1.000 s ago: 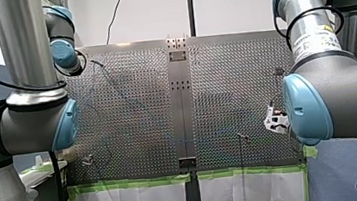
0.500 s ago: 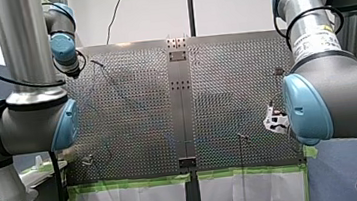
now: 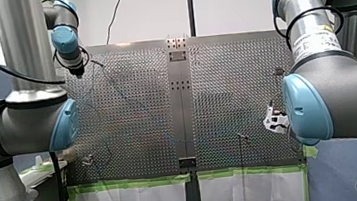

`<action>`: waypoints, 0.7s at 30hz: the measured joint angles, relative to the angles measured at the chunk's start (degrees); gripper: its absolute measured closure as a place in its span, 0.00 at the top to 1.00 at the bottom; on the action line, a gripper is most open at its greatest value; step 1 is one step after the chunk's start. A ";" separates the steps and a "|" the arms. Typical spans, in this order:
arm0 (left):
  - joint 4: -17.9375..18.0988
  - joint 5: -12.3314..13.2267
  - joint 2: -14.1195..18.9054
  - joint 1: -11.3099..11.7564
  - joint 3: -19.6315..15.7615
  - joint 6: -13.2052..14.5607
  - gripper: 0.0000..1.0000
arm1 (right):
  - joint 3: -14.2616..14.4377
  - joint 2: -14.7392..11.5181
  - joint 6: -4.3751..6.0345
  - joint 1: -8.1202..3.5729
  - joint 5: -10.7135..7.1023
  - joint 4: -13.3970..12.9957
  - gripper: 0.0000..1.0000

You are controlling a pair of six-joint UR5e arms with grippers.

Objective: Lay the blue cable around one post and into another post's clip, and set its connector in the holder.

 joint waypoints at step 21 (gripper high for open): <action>-5.51 5.72 0.64 -2.30 6.15 10.46 1.00 | 0.00 0.00 0.05 0.07 0.04 0.10 0.00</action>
